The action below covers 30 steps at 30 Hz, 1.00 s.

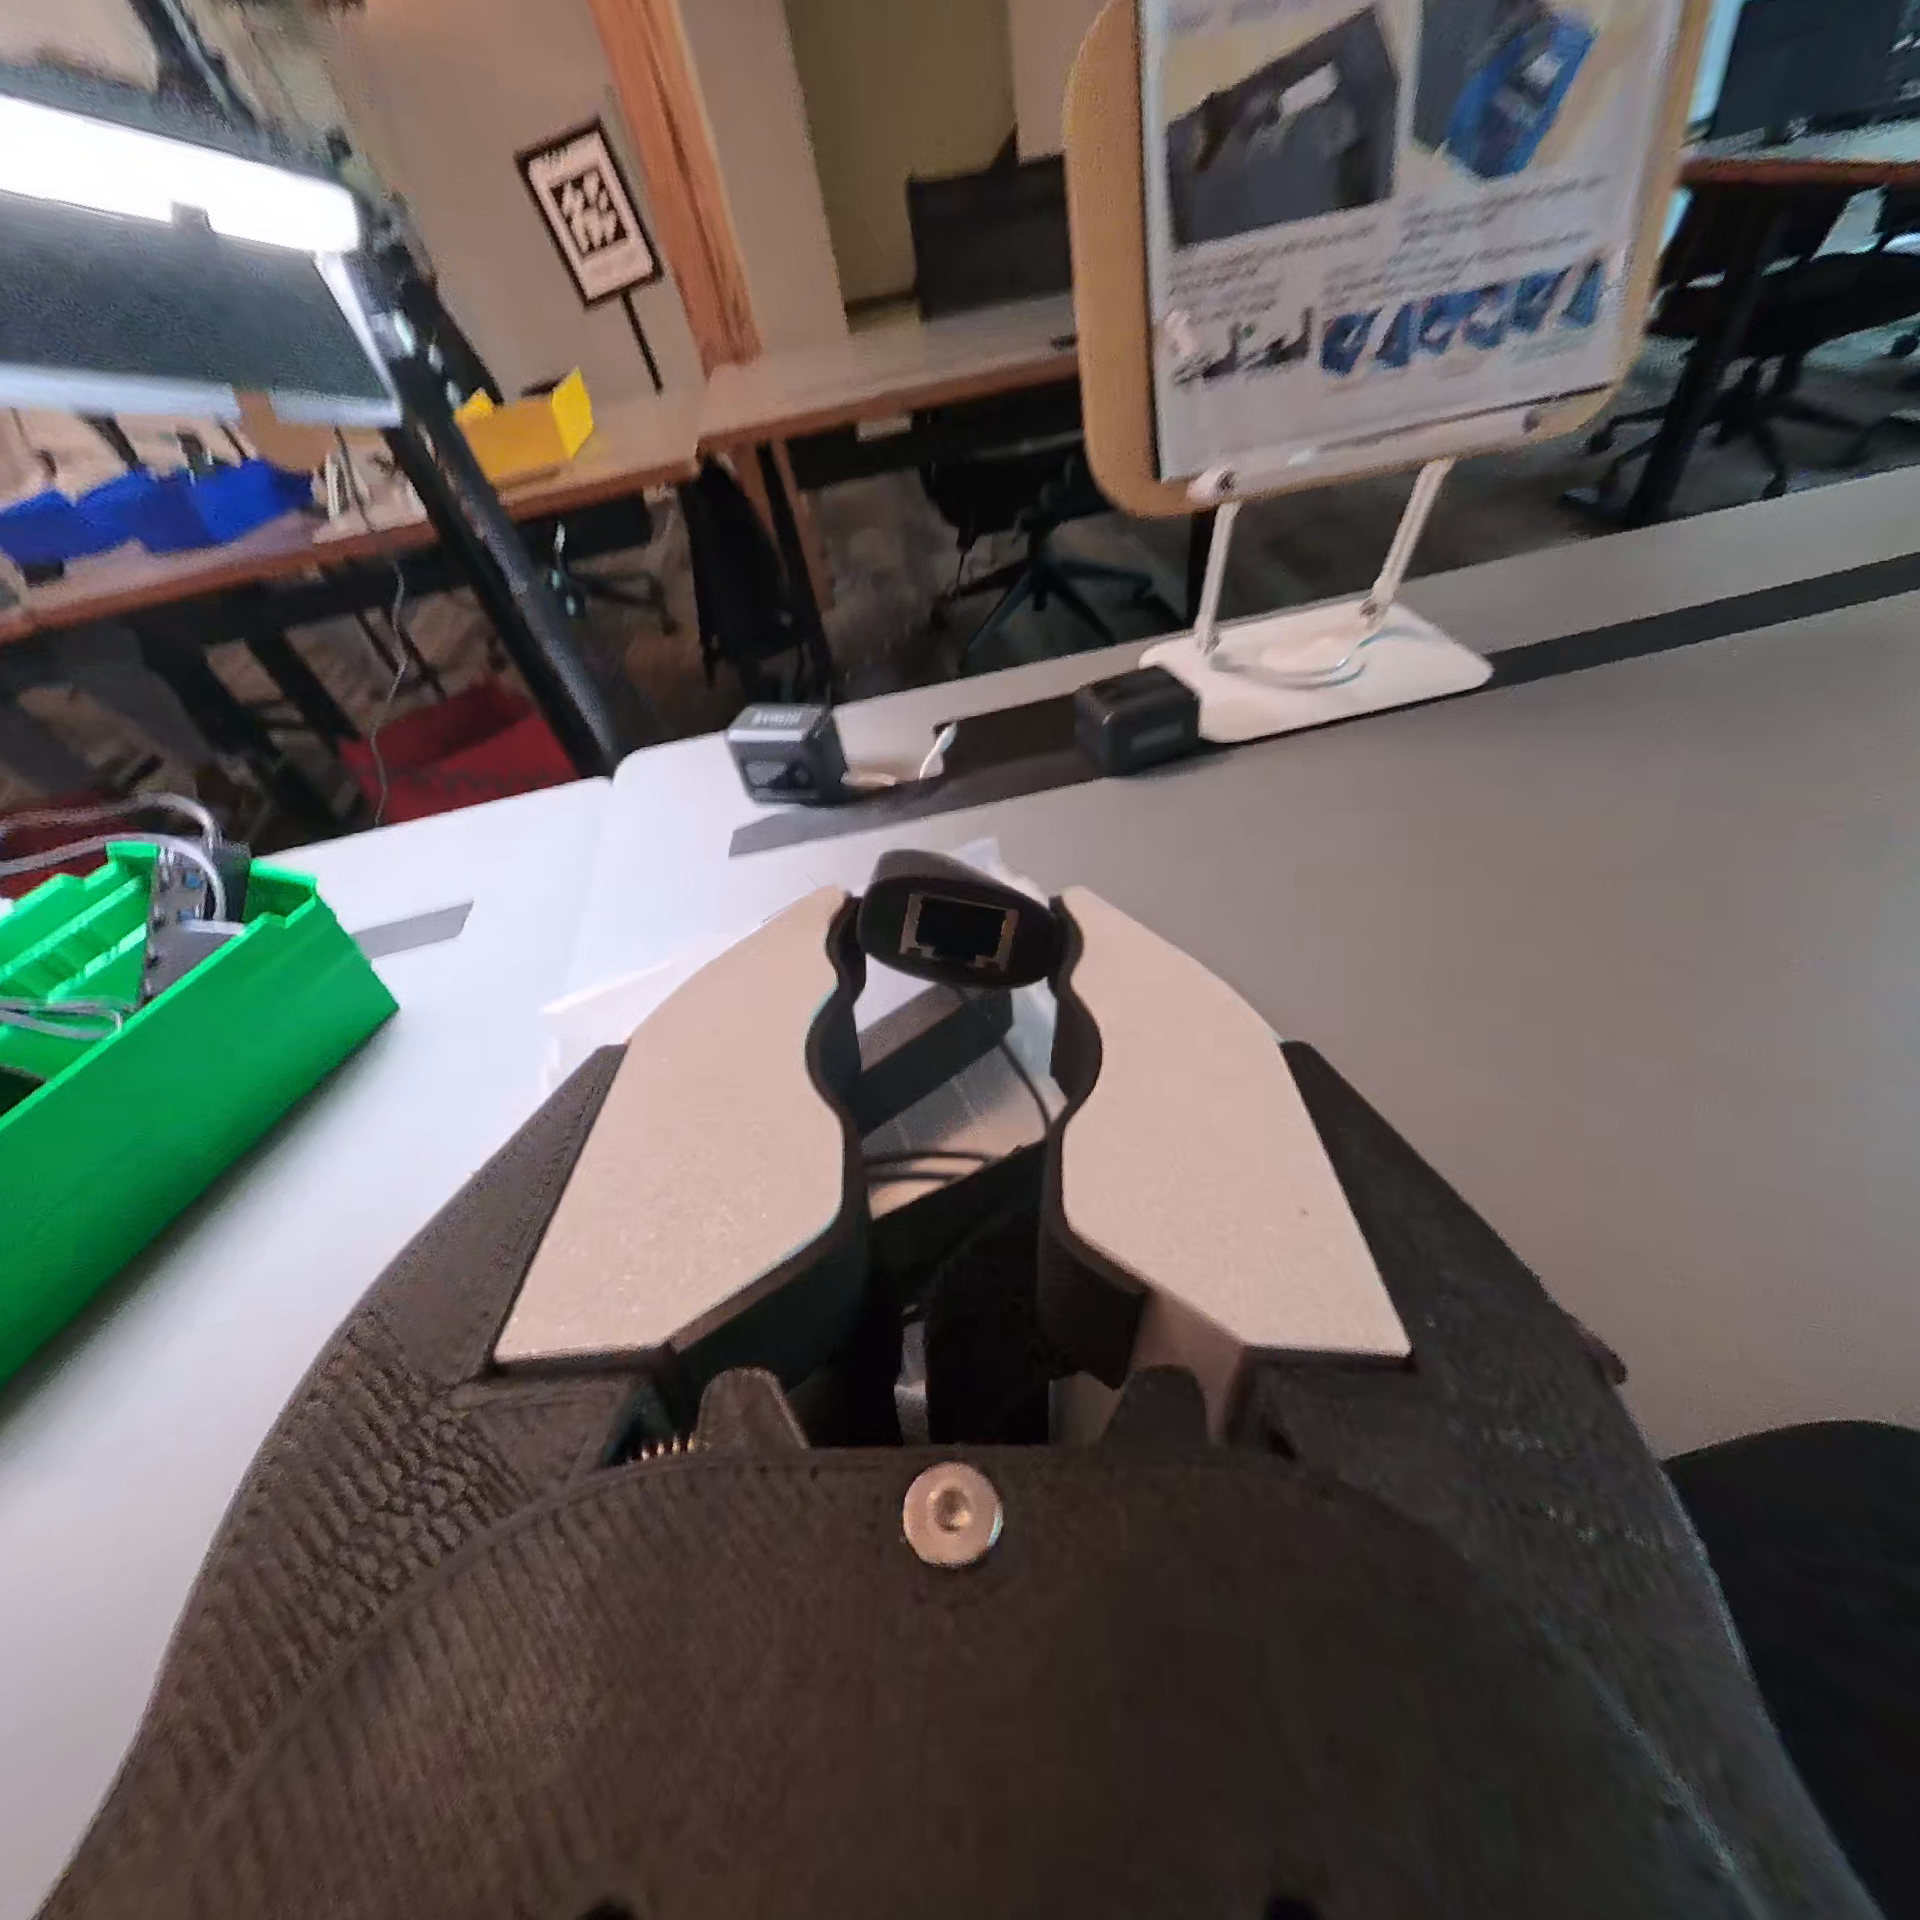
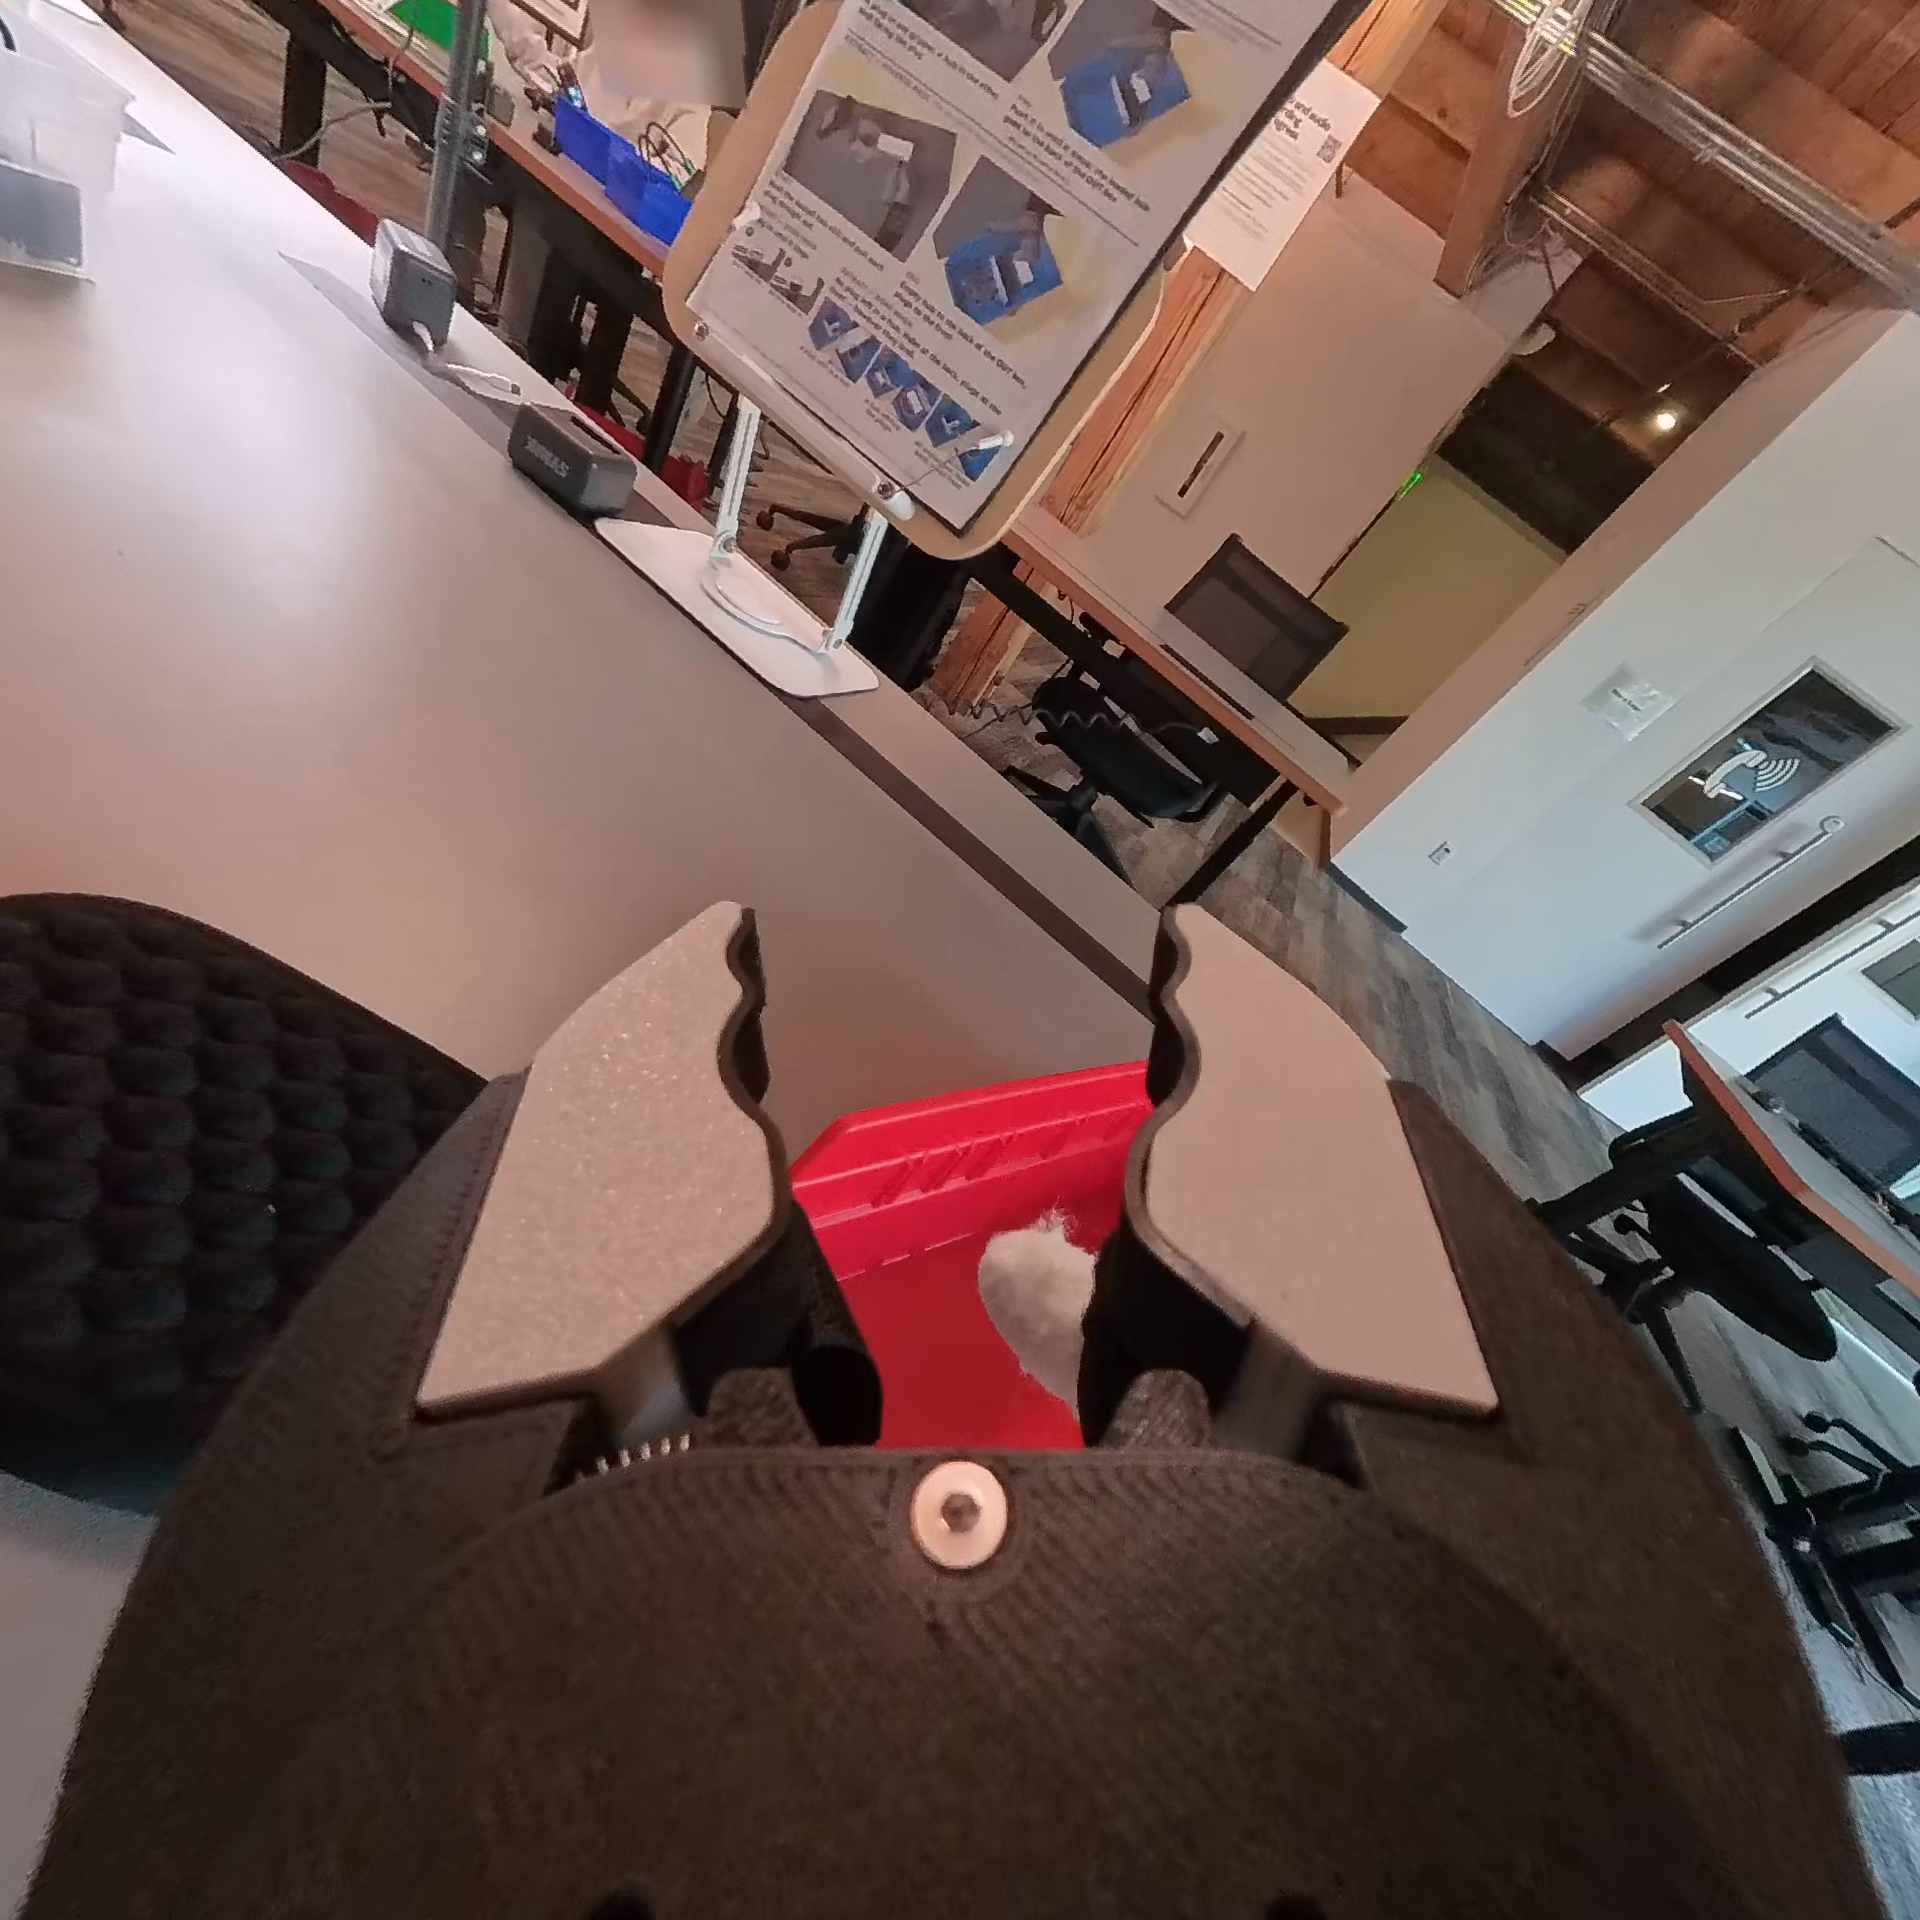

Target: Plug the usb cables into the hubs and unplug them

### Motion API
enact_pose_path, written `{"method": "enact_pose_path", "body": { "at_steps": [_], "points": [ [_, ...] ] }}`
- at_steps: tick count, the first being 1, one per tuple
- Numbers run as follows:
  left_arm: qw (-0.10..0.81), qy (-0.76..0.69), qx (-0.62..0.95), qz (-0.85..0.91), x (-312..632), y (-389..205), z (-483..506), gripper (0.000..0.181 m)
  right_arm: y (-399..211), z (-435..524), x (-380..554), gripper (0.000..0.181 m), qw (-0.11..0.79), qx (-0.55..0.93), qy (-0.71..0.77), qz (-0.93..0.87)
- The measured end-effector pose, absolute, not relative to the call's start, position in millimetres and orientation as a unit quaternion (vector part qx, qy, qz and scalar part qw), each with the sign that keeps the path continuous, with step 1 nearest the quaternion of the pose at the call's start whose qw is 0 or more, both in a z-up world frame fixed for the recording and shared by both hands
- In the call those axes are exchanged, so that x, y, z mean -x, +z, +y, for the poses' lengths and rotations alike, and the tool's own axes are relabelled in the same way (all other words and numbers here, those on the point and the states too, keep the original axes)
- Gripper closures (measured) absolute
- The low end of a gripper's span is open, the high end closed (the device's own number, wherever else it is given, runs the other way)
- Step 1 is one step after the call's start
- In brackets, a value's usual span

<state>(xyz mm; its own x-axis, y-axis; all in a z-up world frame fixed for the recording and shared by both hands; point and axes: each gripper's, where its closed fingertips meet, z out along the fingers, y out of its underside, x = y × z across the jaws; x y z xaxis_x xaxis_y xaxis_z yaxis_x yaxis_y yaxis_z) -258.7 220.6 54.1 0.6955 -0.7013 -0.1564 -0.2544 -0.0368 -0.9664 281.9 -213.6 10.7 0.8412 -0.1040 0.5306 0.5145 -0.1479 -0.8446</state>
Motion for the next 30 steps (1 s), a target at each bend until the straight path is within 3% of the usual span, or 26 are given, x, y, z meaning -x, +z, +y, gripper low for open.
{"method": "enact_pose_path", "body": {
  "at_steps": [10,14,23,27,30],
  "points": [
    [0.734,-0.132,0.541,0.389,216,148,141,0.149,16,-198,-260,0.109,0.64,0.71,-0.231,-0.18],
    [0.739,-0.191,0.484,0.429,177,163,97,0.149,25,-180,-230,0.109,0.652,0.693,-0.212,-0.223],
    [0.594,-0.448,0.346,0.572,46,96,-9,0.149,55,-113,-94,0.088,0.733,0.569,-0.121,-0.352],
    [0.518,-0.508,0.239,0.646,17,44,-57,0.149,25,-83,-39,0.082,0.711,0.574,-0.052,-0.404],
    [0.463,-0.55,0.164,0.675,16,17,-88,0.149,-10,-70,-14,0.087,0.668,0.599,-0.001,-0.442]
  ]
}}
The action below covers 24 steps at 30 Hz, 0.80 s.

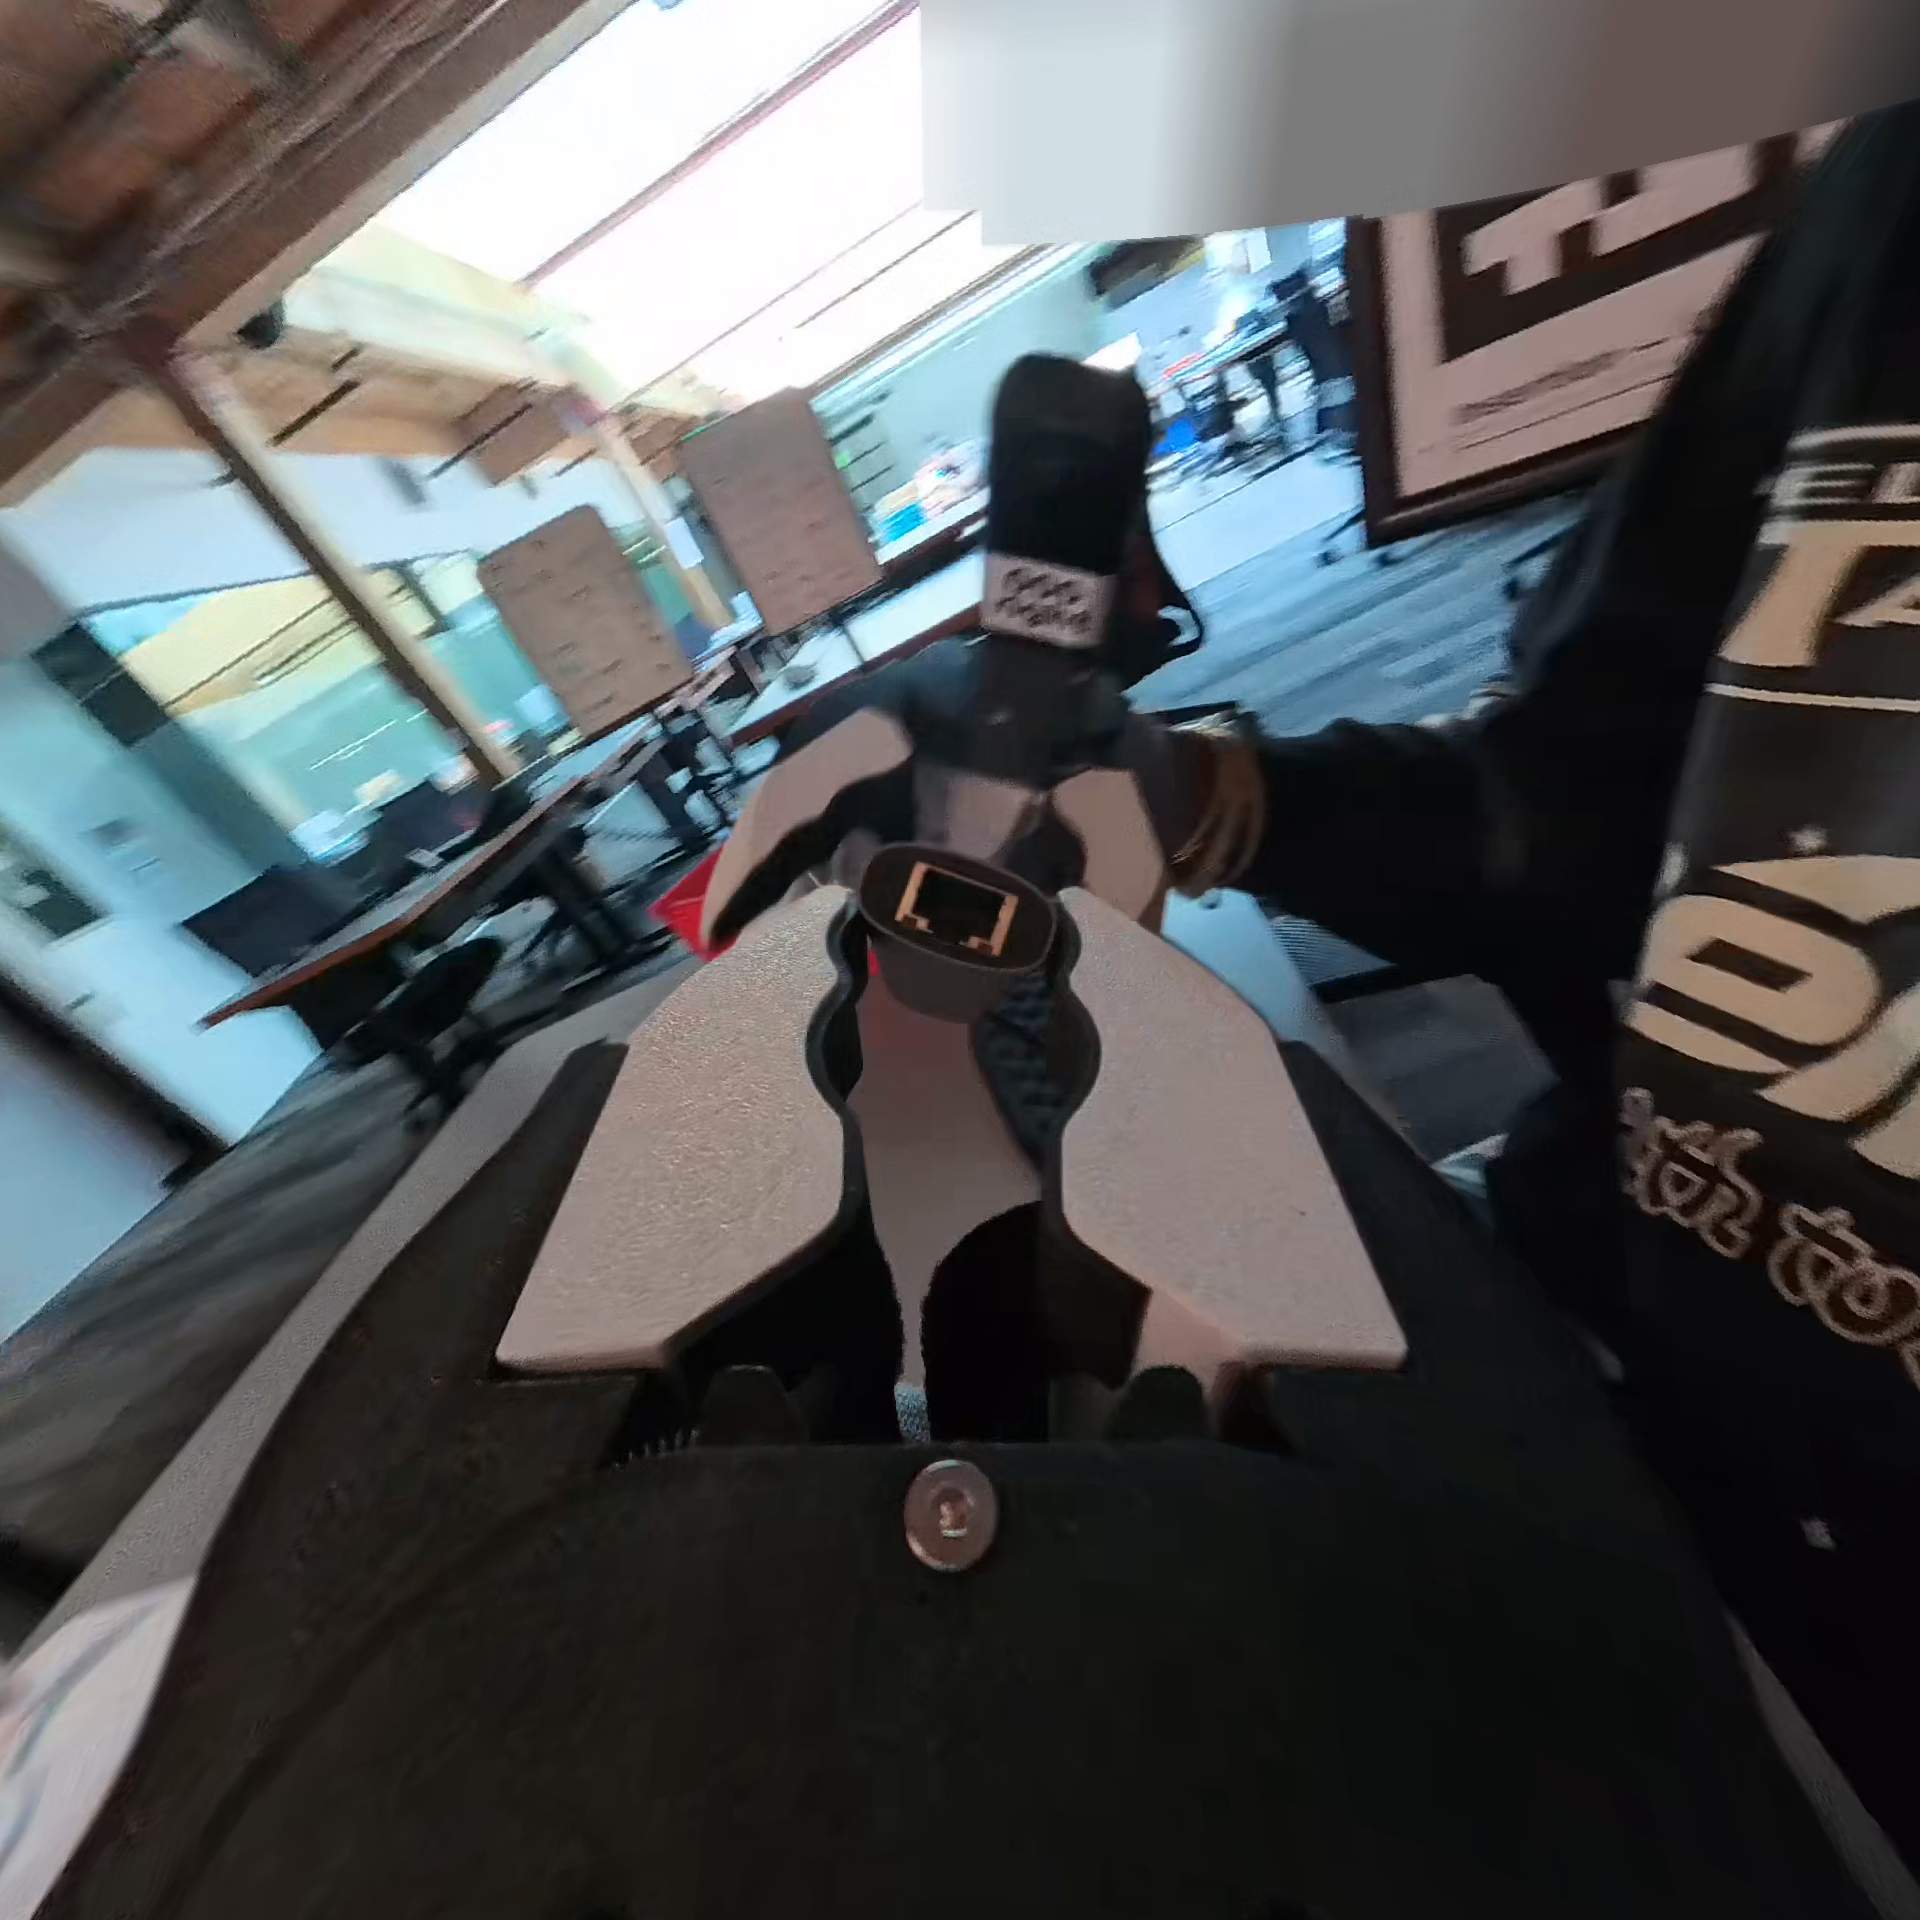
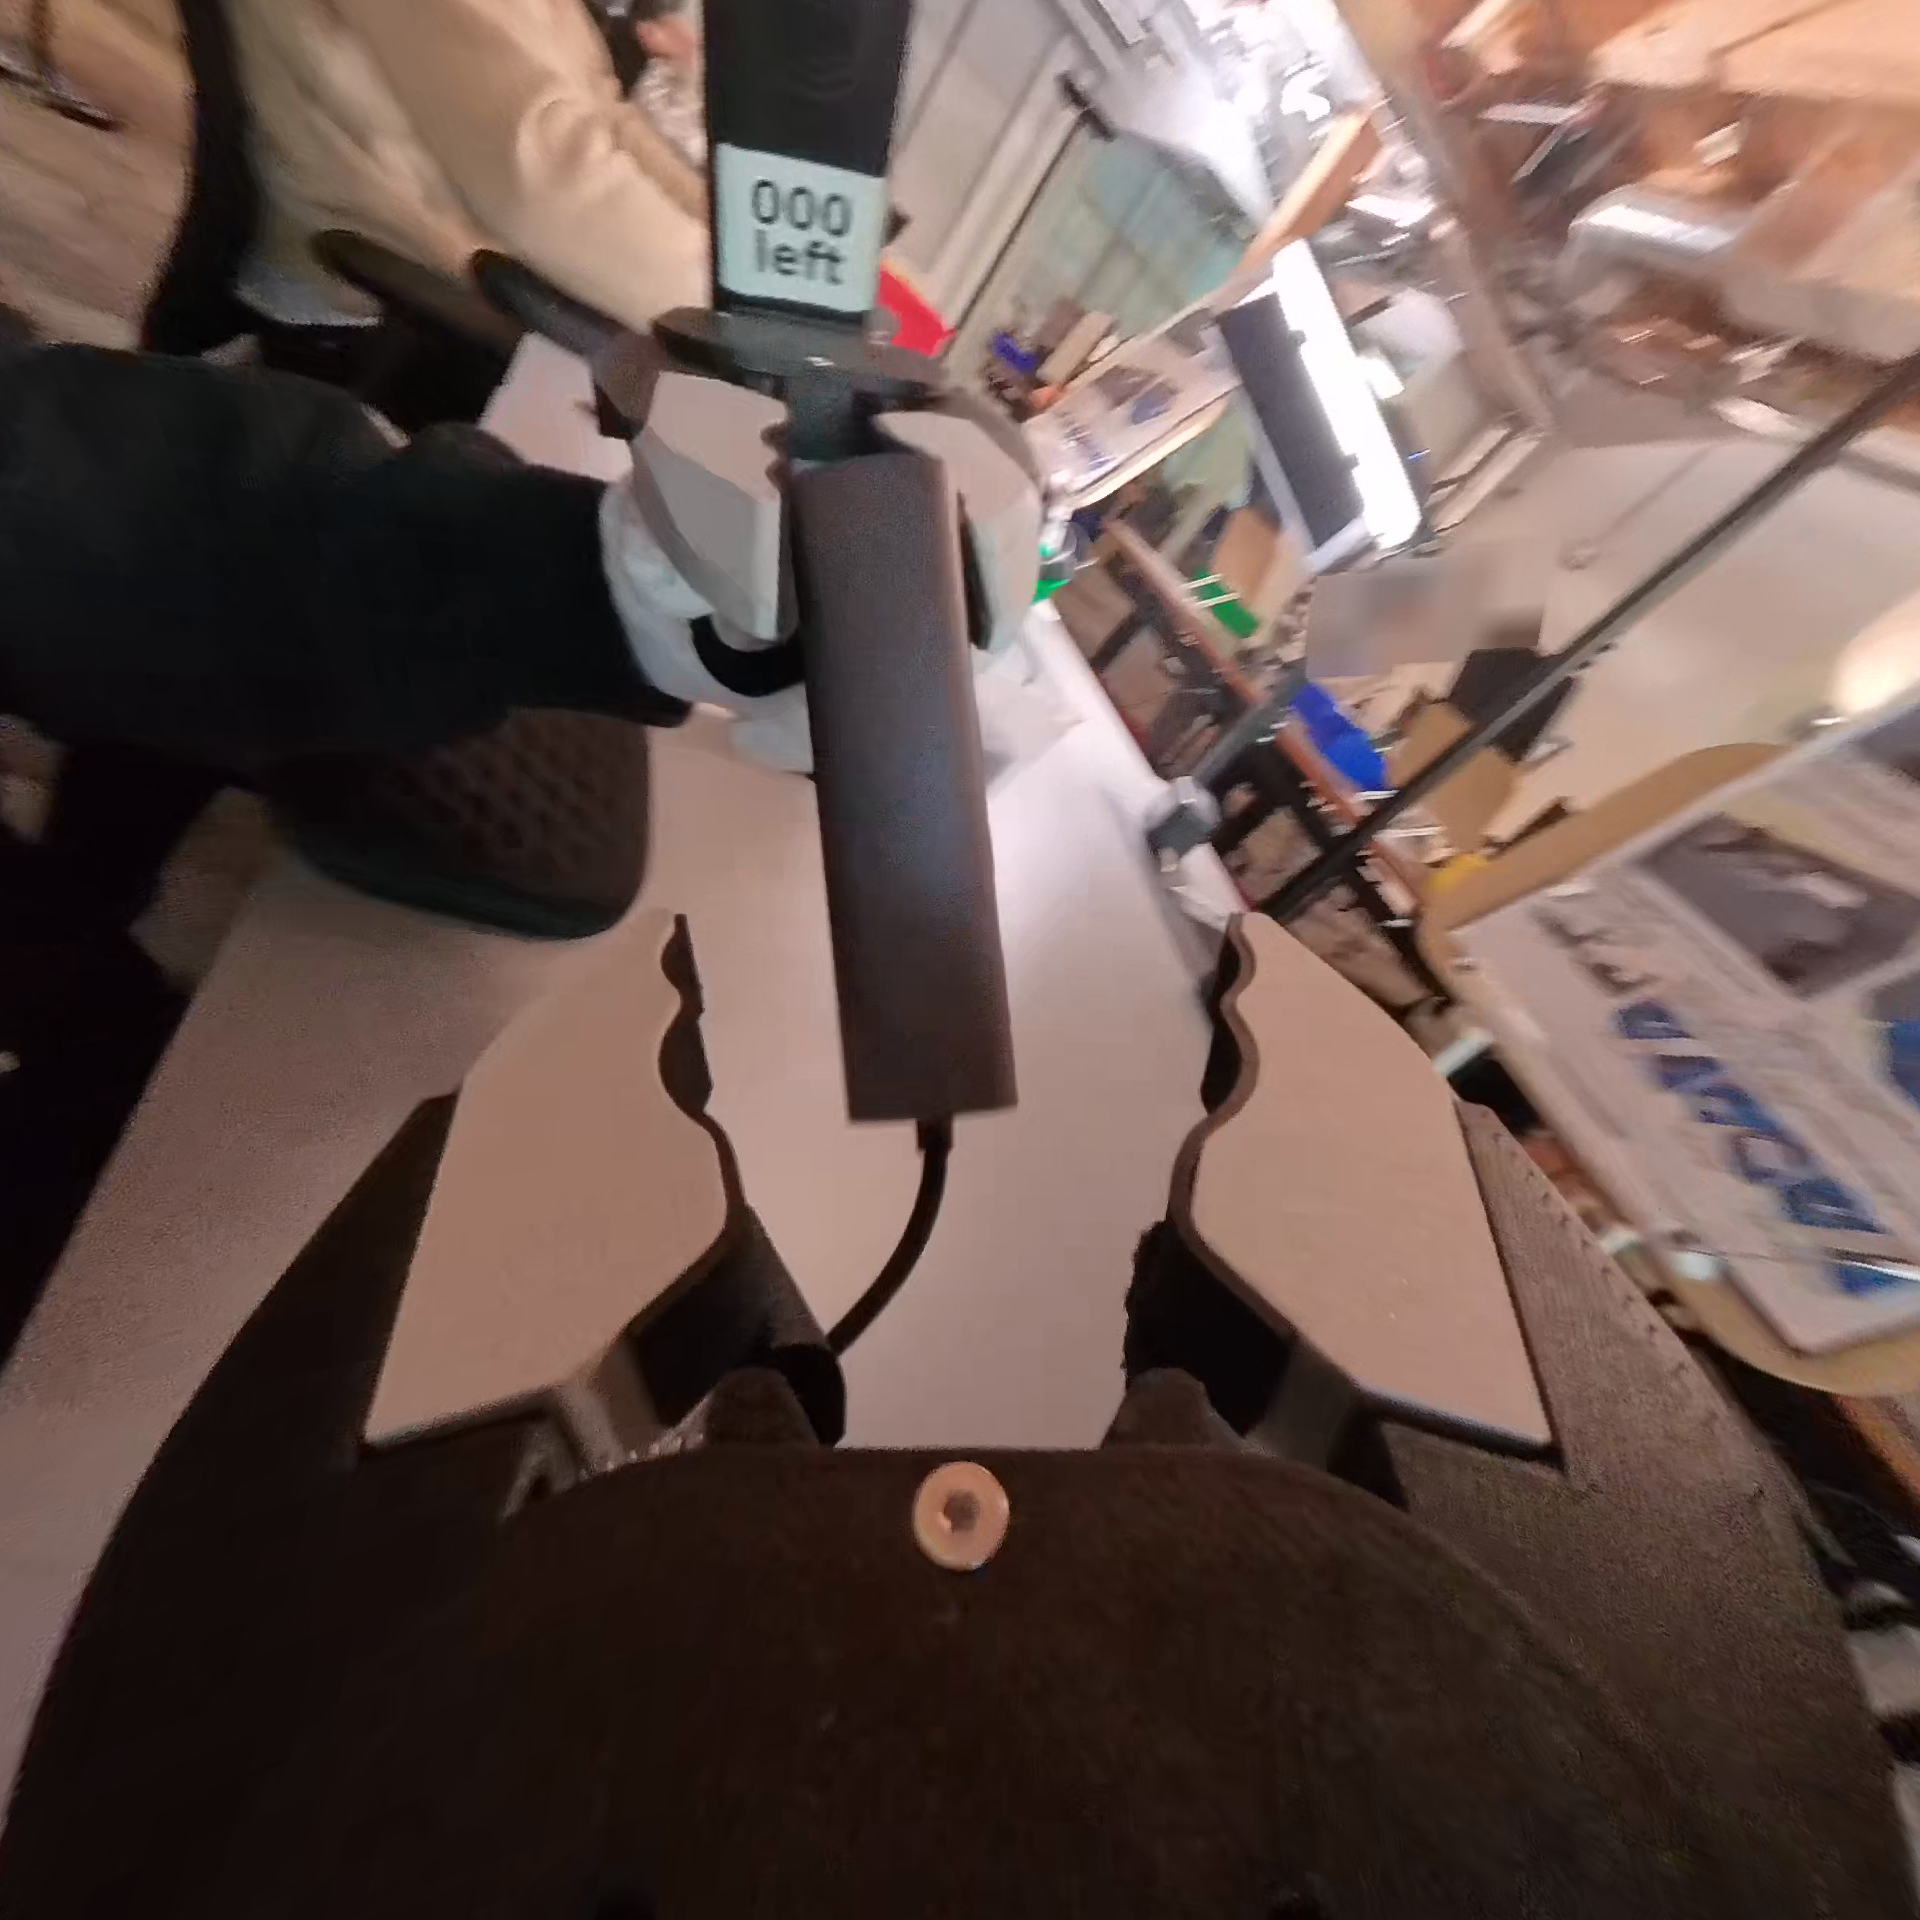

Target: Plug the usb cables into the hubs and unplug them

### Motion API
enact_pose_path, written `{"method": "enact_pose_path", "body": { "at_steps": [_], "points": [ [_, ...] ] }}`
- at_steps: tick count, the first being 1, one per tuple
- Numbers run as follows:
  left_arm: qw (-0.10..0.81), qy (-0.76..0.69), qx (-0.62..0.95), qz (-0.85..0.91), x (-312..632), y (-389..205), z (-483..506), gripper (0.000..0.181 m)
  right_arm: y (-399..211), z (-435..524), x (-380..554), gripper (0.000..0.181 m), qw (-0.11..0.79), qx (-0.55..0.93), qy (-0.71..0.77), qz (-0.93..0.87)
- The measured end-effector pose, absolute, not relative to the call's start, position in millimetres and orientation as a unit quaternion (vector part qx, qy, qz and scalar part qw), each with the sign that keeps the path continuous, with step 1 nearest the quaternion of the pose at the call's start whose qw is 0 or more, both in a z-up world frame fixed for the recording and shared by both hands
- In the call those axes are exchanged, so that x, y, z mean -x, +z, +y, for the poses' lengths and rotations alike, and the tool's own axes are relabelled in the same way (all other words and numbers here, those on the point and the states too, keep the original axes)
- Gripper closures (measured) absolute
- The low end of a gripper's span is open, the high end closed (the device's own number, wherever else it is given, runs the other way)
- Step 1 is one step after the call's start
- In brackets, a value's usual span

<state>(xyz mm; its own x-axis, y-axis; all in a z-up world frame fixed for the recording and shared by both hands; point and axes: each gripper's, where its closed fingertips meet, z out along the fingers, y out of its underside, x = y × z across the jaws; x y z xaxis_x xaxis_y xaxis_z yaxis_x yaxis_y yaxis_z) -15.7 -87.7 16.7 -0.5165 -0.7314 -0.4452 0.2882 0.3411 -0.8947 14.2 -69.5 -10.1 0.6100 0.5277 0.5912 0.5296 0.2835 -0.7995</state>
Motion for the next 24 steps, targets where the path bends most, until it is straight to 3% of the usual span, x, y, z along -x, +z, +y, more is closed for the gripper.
{"method": "enact_pose_path", "body": {
  "at_steps": [3,5,9,13,16,21,24],
  "points": [
    [0.423,-0.571,0.138,0.69,20,1,-99,0.15,-37,-74,8,0.106,0.626,0.613,0.091,-0.473],
    [0.412,-0.576,0.13,0.694,22,-5,-101,0.149,-49,-78,17,0.15,0.598,0.615,0.129,-0.498],
    [0.415,-0.615,0.183,0.645,16,-5,-81,0.152,-46,-60,3,0.15,0.611,0.622,0.033,-0.488],
    [0.364,-0.687,0.282,0.561,3,1,-53,0.138,3,-39,-45,0.151,0.645,0.511,-0.354,-0.444],
    [0.276,-0.744,0.335,0.509,-5,-4,-43,0.128,25,-48,-50,0.151,0.586,0.358,-0.581,-0.437],
    [0.167,-0.784,0.338,0.493,-10,-14,-59,0.123,-2,-33,-48,0.15,0.497,0.304,-0.657,-0.479],
    [0.186,-0.745,0.363,0.528,-18,-29,-62,0.122,-16,-26,-54,0.15,0.487,0.314,-0.651,-0.491]
  ]
}}
